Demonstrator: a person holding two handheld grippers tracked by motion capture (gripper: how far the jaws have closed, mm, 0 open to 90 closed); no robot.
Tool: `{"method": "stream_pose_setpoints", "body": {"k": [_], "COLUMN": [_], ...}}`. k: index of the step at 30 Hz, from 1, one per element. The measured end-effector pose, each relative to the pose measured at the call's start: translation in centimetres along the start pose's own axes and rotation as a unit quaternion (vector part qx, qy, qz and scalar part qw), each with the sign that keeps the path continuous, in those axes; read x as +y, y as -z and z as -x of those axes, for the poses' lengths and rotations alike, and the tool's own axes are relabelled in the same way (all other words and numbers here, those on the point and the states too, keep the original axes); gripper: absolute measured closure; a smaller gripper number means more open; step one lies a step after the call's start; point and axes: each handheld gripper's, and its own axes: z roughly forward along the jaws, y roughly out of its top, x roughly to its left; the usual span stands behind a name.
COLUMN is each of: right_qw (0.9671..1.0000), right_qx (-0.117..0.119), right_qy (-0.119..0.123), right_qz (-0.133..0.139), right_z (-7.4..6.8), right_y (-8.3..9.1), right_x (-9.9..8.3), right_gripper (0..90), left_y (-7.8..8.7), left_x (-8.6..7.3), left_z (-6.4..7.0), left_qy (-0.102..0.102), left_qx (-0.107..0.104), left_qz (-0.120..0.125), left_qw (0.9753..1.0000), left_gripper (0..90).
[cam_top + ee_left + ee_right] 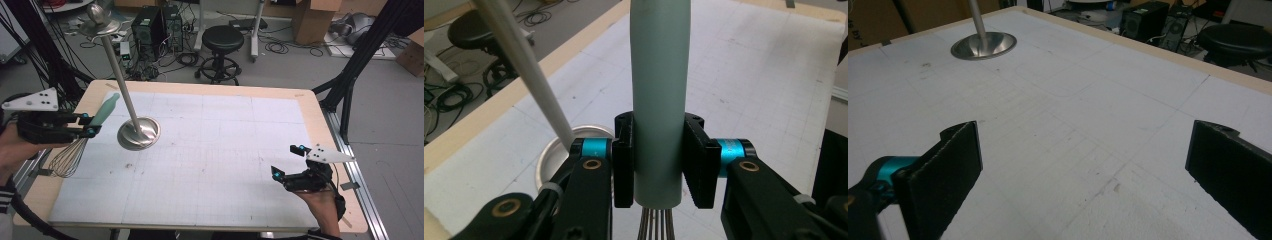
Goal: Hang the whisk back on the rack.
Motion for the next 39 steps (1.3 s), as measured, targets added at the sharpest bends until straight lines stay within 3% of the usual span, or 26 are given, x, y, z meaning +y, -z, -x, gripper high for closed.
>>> {"method": "stream_pose_setpoints", "body": {"k": [6, 10, 17, 39], "right_qw": [1.0, 1.0, 1.0, 1.0], "right_qx": [-0.001, -0.001, -0.001, -0.003], "right_qy": [-0.001, 0.001, 0.0, -0.001], "right_qz": [-0.001, -0.001, 0.0, -0.002], "right_z": [0.0, 0.1, 0.0, 0.1], "right_y": [0.0, 0.0, 0.1, 0.4], "right_x": [0.0, 0.0, 0.1, -0.1], "right_gripper": [0.6, 0.6, 0.6, 0.6], "left_y": [2.0, 3.2, 4.9, 8.1], "left_x": [0.0, 0.0, 0.2, 2.0], "left_z": [-1.4, -2.3, -3.6, -6.9], "left_qy": [0.002, 0.009, 0.004, 0.02], "left_qx": [0.006, 0.008, 0.017, 0.051], "left_qz": [0.007, 0.026, 0.037, 0.087], "left_qw": [1.0, 0.9996, 0.9992, 0.9947], "left_gripper": [69.5, 69.5, 69.5, 69.5]}}
